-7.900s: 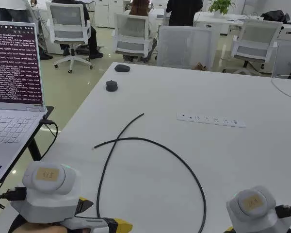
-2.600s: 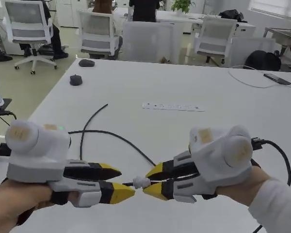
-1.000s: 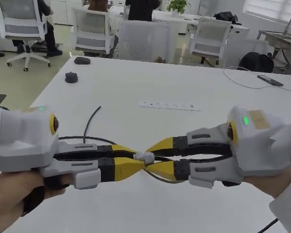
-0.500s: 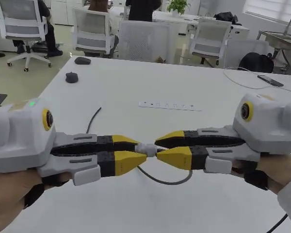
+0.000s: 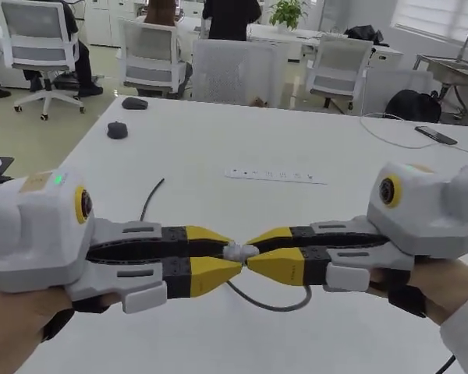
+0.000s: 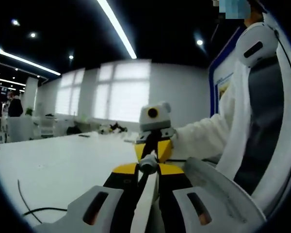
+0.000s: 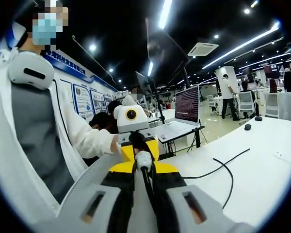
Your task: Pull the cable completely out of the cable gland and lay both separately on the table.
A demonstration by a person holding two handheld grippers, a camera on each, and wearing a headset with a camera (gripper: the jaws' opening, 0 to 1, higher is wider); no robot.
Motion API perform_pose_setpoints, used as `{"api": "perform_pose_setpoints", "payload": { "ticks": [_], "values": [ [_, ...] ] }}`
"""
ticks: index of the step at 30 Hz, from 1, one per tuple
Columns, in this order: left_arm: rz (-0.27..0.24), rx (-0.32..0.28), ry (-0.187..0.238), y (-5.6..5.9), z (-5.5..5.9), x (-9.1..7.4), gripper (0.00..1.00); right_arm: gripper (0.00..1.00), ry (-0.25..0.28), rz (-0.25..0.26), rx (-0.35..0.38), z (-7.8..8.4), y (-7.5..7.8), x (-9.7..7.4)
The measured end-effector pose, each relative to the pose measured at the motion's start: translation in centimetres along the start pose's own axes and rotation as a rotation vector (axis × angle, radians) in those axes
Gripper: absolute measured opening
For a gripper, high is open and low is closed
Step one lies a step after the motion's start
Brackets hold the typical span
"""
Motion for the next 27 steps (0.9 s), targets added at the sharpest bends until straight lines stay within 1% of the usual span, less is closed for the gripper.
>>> {"api": "perform_pose_setpoints", "payload": {
  "ticks": [1,3,6,7,8,9,10,12,14,16,17,19,24,27],
  "values": [
    [0.001,-0.002,0.000,-0.03,0.02,-0.02,0.15,0.11,-0.003,0.000,0.001,-0.03,0.02,0.03],
    [0.009,-0.024,-0.002,-0.11,0.06,-0.08,0.15,0.11,-0.010,-0.004,-0.008,-0.02,-0.01,0.02],
    [0.011,-0.050,0.000,-0.20,-0.02,-0.15,0.15,0.10,-0.018,0.003,-0.051,-0.11,-0.11,0.10],
    [0.024,-0.117,-0.015,-0.28,0.09,-0.14,0.15,0.10,-0.049,0.004,-0.152,-0.23,-0.17,0.26],
    [0.022,-0.106,-0.005,-0.53,0.07,-0.13,0.15,0.10,-0.052,0.003,-0.130,-0.17,-0.33,0.36],
    [0.022,-0.106,0.000,-0.51,0.00,-0.19,0.14,0.09,-0.041,0.001,-0.111,-0.28,-0.22,0.38],
    [0.024,-0.110,0.005,-0.50,-0.10,-0.16,0.14,0.09,-0.036,-0.004,-0.116,-0.35,-0.20,0.36],
    [0.020,-0.126,0.008,-0.66,-0.16,-0.08,0.14,0.09,-0.055,0.009,-0.180,-0.55,-0.04,0.40],
    [0.025,-0.165,0.009,-0.79,-0.17,-0.15,0.14,0.09,-0.075,0.007,-0.285,-0.72,-0.09,0.53],
    [0.027,-0.197,0.015,-0.86,-0.16,-0.21,0.14,0.10,-0.090,0.008,-0.360,-0.81,-0.15,0.59],
    [0.036,-0.223,0.010,-0.83,-0.11,-0.26,0.15,0.10,-0.111,0.000,-0.418,-0.81,-0.19,0.69],
    [0.034,-0.221,0.006,-0.84,-0.05,-0.27,0.15,0.10,-0.121,0.001,-0.421,-0.76,-0.13,0.69],
    [0.040,-0.249,0.000,-0.81,0.05,-0.31,0.15,0.10,-0.141,-0.004,-0.483,-0.75,-0.06,0.59],
    [0.036,-0.238,-0.001,-0.70,0.10,-0.38,0.15,0.11,-0.144,-0.001,-0.485,-0.66,0.04,0.60]
  ]
}}
Point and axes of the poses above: the centre of the closed fingertips' face, and the gripper's own axes: x roughly forward along the fingers, y roughly to its right, z roughly out of its underside, the point moved 8 cm from there along -x, roughly backward along the fingers, and after that the axes turned 12 degrees about -z, right-handed, at the moved point
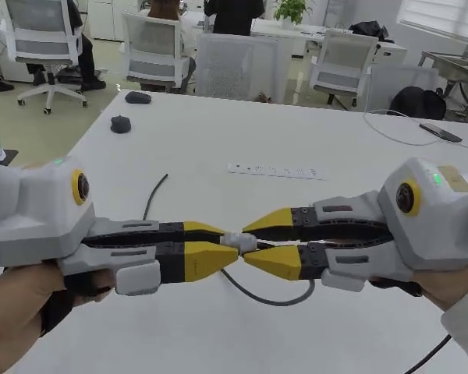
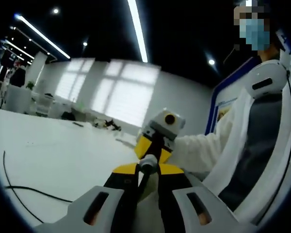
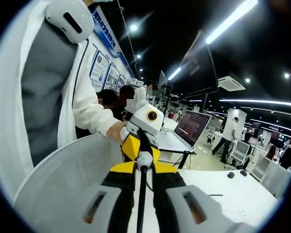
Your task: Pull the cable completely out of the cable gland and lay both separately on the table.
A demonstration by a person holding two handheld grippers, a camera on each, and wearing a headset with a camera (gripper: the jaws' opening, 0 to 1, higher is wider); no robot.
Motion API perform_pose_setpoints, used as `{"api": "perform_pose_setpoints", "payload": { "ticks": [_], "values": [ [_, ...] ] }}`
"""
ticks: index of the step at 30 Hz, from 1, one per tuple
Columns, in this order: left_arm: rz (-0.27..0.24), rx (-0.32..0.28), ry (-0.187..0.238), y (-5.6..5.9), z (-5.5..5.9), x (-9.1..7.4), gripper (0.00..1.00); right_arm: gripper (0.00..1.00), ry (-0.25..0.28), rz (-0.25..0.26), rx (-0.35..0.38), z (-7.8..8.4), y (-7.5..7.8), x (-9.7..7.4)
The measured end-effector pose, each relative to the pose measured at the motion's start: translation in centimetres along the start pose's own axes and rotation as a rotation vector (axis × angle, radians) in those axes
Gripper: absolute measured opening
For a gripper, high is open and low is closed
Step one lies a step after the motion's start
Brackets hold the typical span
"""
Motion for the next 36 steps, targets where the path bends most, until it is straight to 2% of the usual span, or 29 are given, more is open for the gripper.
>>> {"api": "perform_pose_setpoints", "payload": {
  "ticks": [3,4,6,7,9,11,12,14,17,21,30,33,36],
  "values": [
    [-0.018,0.052,0.009,0.1,0.0,0.1,0.15,0.11,0.003,0.016,0.046,0.3,0.2,-0.2],
    [-0.018,0.058,0.009,0.2,0.0,0.1,0.15,0.12,0.018,0.019,0.108,0.4,0.2,-0.3],
    [-0.035,0.113,0.009,0.2,0.1,0.2,0.15,0.13,0.035,0.018,0.286,0.7,0.2,-0.5],
    [-0.035,0.130,0.004,0.3,0.1,0.3,0.15,0.16,0.040,0.029,0.315,0.8,0.4,-0.6],
    [-0.041,0.193,0.006,0.6,0.2,0.4,0.15,0.24,0.101,0.031,0.392,0.8,0.4,-0.8],
    [-0.046,0.235,-0.008,0.8,0.3,0.5,0.15,0.23,0.125,0.018,0.485,0.9,0.3,-0.8],
    [-0.047,0.250,-0.016,0.9,0.4,0.5,0.15,0.21,0.127,0.009,0.506,1.0,0.3,-0.8],
    [-0.056,0.278,-0.019,0.9,0.5,0.6,0.15,0.20,0.120,0.010,0.489,1.0,0.2,-0.8],
    [-0.053,0.302,-0.012,1.1,0.4,0.5,0.15,0.16,0.154,-0.011,0.576,1.2,-0.3,-0.9],
    [-0.056,0.324,-0.001,1.1,0.3,0.4,0.15,0.13,0.152,-0.013,0.572,1.2,-0.6,-0.8],
    [-0.063,0.310,-0.006,0.9,0.3,0.4,0.15,0.12,0.148,0.003,0.529,1.1,-0.8,-0.8],
    [-0.062,0.259,-0.009,0.6,0.2,0.4,0.15,0.12,0.135,0.023,0.408,1.1,-0.8,-0.8],
    [-0.056,0.226,-0.012,0.7,0.2,0.4,0.15,0.12,0.127,0.025,0.345,1.0,-1.0,-0.8]
  ]
}}
Point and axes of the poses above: the centre of the closed fingertips' face, and the gripper's own axes: x roughly forward along the fingers, y roughly to its right, z roughly out of its underside, the point moved 8 cm from there along -x, roughly backward along the fingers, and after that the axes turned 12 degrees about -z, right-handed, at the moved point
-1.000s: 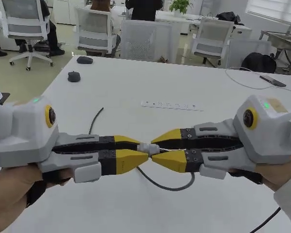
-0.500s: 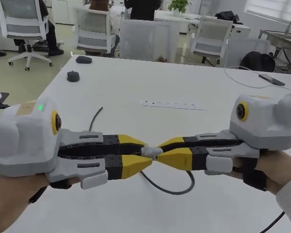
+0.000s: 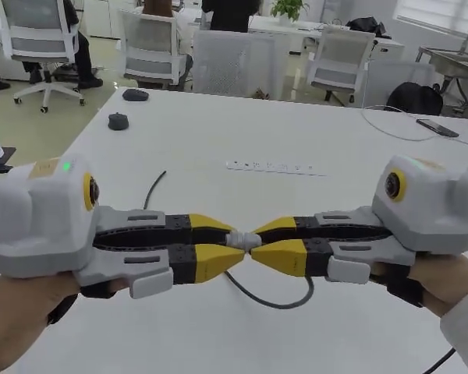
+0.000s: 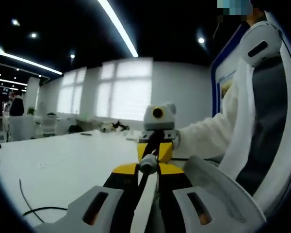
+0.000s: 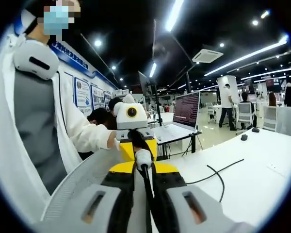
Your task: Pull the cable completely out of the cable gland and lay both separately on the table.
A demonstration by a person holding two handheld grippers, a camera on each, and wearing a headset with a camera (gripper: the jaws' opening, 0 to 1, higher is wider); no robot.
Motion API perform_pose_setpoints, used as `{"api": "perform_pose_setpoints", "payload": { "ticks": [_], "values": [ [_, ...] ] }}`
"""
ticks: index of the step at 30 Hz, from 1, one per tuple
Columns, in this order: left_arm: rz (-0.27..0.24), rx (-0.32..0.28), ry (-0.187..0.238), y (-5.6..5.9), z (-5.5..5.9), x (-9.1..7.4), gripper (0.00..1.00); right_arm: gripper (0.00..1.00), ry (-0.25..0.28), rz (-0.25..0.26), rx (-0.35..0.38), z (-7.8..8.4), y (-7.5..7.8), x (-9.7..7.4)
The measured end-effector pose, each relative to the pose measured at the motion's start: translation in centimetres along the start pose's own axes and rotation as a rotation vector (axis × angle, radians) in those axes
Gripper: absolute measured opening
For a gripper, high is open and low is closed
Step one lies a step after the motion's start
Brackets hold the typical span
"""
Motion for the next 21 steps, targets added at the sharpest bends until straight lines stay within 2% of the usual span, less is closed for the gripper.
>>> {"api": "perform_pose_setpoints", "payload": {
  "ticks": [3,8,9,11,16,19,21],
  "values": [
    [0.016,-0.074,-0.030,0.00,0.29,0.07,0.15,0.11,-0.026,-0.003,-0.075,0.13,-0.15,-0.04],
    [0.018,-0.082,-0.032,0.10,0.32,0.13,0.15,0.11,-0.039,-0.003,-0.151,0.25,-0.33,-0.10],
    [0.029,-0.138,-0.047,0.07,0.40,0.09,0.15,0.11,-0.048,-0.004,-0.183,0.24,-0.36,-0.02],
    [0.036,-0.193,-0.062,-0.03,0.49,0.05,0.15,0.11,-0.062,-0.002,-0.223,0.28,-0.32,0.06],
    [0.027,-0.180,-0.053,-0.15,0.48,0.02,0.15,0.11,-0.058,0.001,-0.213,0.28,-0.02,0.02],
    [0.021,-0.166,-0.048,-0.20,0.47,0.02,0.15,0.12,-0.042,0.005,-0.135,0.33,0.20,0.01],
    [0.019,-0.157,-0.051,-0.15,0.55,0.06,0.16,0.12,-0.045,0.000,-0.133,0.34,0.31,-0.06]
  ]
}}
Point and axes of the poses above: the centre of the closed fingertips' face, and the gripper's own axes: x roughly forward along the fingers, y roughly to its right, z roughly out of its underside, the point moved 8 cm from there along -x, roughly backward along the fingers, and after that the axes turned 12 degrees about -z, right-handed, at the moved point
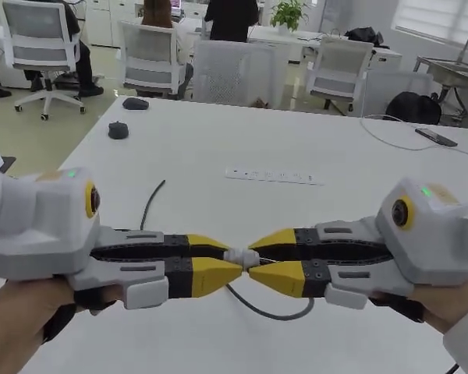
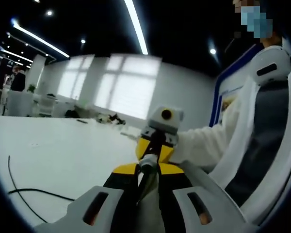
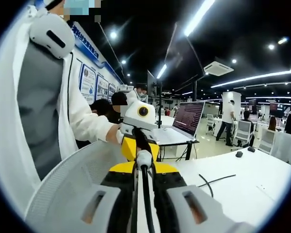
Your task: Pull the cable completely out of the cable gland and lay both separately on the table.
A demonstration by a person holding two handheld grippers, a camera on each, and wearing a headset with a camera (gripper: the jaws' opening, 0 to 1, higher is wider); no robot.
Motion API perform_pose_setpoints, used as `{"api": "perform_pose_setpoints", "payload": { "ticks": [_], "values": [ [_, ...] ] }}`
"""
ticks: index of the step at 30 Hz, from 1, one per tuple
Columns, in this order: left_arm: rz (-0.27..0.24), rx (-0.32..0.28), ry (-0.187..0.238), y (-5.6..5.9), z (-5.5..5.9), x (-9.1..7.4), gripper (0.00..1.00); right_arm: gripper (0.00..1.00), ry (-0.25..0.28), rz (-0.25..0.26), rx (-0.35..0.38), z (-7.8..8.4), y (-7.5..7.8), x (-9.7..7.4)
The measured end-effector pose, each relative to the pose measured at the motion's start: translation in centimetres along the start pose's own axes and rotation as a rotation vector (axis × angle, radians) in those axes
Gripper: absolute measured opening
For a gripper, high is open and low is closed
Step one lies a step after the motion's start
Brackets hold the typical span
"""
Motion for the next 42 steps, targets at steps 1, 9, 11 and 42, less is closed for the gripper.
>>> {"api": "perform_pose_setpoints", "payload": {
  "ticks": [1,9,11,42],
  "values": [
    [-0.003,0.007,0.000,0.0,0.0,0.0,0.16,0.12,-0.004,-0.001,-0.004,0.0,0.0,0.0],
    [-0.032,0.042,0.008,-0.3,0.1,0.0,0.16,0.05,-0.022,0.031,0.041,0.5,0.4,-1.1],
    [-0.038,0.059,0.010,-0.3,0.1,0.0,0.16,0.04,-0.033,0.020,0.038,0.6,0.2,-0.9],
    [-0.015,0.120,0.040,0.0,-0.2,0.0,0.16,0.04,0.006,-0.002,0.059,-0.8,0.0,0.7]
  ]
}}
Point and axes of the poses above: the centre of the closed fingertips' face, and the gripper's own axes: x roughly forward along the fingers, y roughly to its right, z roughly out of its underside, the point moved 8 cm from there along -x, roughly backward along the fingers, and after that the axes turned 12 degrees about -z, right-handed, at the moved point
